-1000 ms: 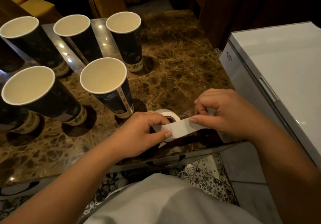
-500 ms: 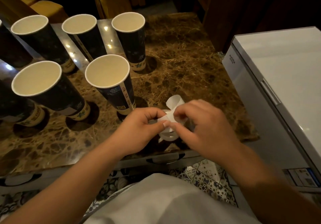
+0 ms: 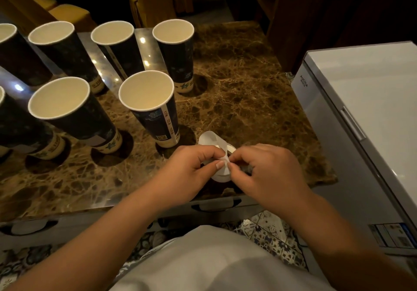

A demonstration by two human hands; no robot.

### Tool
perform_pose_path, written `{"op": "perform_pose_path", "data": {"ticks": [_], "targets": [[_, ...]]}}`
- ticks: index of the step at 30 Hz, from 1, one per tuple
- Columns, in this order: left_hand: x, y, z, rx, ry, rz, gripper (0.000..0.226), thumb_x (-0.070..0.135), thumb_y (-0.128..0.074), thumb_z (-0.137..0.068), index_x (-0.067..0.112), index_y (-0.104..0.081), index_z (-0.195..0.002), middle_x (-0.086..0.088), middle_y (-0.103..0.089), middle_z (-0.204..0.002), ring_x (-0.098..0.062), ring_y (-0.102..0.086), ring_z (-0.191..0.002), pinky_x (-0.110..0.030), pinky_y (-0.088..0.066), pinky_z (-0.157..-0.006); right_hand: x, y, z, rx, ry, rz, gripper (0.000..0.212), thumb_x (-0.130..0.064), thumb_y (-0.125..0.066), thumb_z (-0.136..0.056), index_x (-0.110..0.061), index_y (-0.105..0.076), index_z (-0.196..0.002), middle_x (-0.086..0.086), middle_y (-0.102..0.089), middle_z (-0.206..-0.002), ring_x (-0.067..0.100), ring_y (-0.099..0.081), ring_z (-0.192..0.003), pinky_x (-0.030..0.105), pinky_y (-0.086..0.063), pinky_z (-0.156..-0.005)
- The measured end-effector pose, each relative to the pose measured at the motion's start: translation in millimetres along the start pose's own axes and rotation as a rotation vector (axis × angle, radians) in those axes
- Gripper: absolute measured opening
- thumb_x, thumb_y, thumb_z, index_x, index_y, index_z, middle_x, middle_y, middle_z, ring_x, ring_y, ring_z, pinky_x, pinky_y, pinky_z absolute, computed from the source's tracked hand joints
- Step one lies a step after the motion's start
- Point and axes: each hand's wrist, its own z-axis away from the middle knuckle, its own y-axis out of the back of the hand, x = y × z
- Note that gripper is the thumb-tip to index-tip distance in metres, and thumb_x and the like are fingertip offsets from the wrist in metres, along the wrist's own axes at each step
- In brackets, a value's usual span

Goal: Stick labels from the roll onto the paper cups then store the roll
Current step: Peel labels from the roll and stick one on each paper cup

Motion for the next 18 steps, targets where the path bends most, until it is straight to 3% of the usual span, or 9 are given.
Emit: {"op": "perform_pose_path", "data": {"ticks": [6, 8, 12, 14, 16, 18], "targets": [[1.4, -0.8, 0.0, 0.003, -0.004, -0.049, 0.015, 0.019, -0.059, -0.095, 0.021, -0.073, -0.101, 0.012, -0.071, -0.092, -0.005, -0.065, -0.088, -0.027, -0.054, -0.076, -2.9, -2.3, 2.8, 0.038, -0.023, 0.063, 0.013, -0.028, -0.064, -0.083, -0.022, -0.072, -0.073, -0.008, -0.067, -0.062, 0.011, -0.059, -0.056, 0.032, -0.046, -0.044], [1.9, -1.3, 0.7, 0.02, 0.014, -0.028, 0.016, 0.018, -0.059, -0.095, 0.023, -0.072, -0.101, 0.014, -0.071, -0.093, -0.002, -0.065, -0.089, -0.02, -0.052, -0.076, -4.3, -0.5, 3.4, 0.054, -0.09, -0.029, 0.01, -0.024, -0.065, -0.081, -0.022, -0.072, -0.073, -0.008, -0.065, -0.061, 0.009, -0.057, -0.054, 0.032, -0.047, -0.043], [1.0, -3.6, 2.0, 0.139, 0.084, -0.003, 0.017, 0.017, -0.058, -0.095, 0.027, -0.07, -0.104, 0.015, -0.07, -0.098, -0.001, -0.064, -0.092, -0.021, -0.054, -0.078, 1.4, 11.1, -0.6, 0.087, -0.381, -0.377, 0.016, -0.012, -0.066, -0.084, -0.022, -0.071, -0.072, -0.006, -0.064, -0.058, 0.008, -0.057, -0.051, 0.022, -0.049, -0.045], [3.4, -5.2, 1.2, 0.192, 0.128, -0.019, 0.021, 0.018, -0.058, -0.095, 0.03, -0.065, -0.112, 0.013, -0.068, -0.108, 0.002, -0.062, -0.097, -0.014, -0.053, -0.078, 13.3, 17.6, -3.2, 0.164, -0.535, -0.526, 0.019, -0.011, -0.065, -0.085, -0.02, -0.07, -0.07, 0.0, -0.067, -0.064, 0.018, -0.064, -0.062, 0.033, -0.058, -0.054], [5.5, -7.3, -1.0, 0.231, 0.168, -0.052, 0.029, 0.021, -0.058, -0.095, 0.032, -0.058, -0.122, 0.011, -0.063, -0.114, 0.0, -0.059, -0.102, -0.01, -0.051, -0.076, 22.4, 24.6, -4.4, 0.265, -0.599, -0.577, 0.018, -0.012, -0.064, -0.085, -0.018, -0.068, -0.069, 0.005, -0.066, -0.067, 0.031, -0.064, -0.072, 0.043, -0.057, -0.061], [9.8, -9.0, -2.5, 0.296, 0.148, -0.132, 0.038, 0.024, -0.06, -0.094, 0.03, -0.052, -0.13, 0.01, -0.059, -0.122, -0.007, -0.056, -0.113, -0.016, -0.049, -0.087, 23.1, 29.1, -2.1, 0.317, -0.542, -0.468, 0.018, -0.014, -0.064, -0.086, -0.019, -0.067, -0.07, 0.001, -0.064, -0.063, 0.024, -0.063, -0.065, 0.042, -0.057, -0.059]]}}
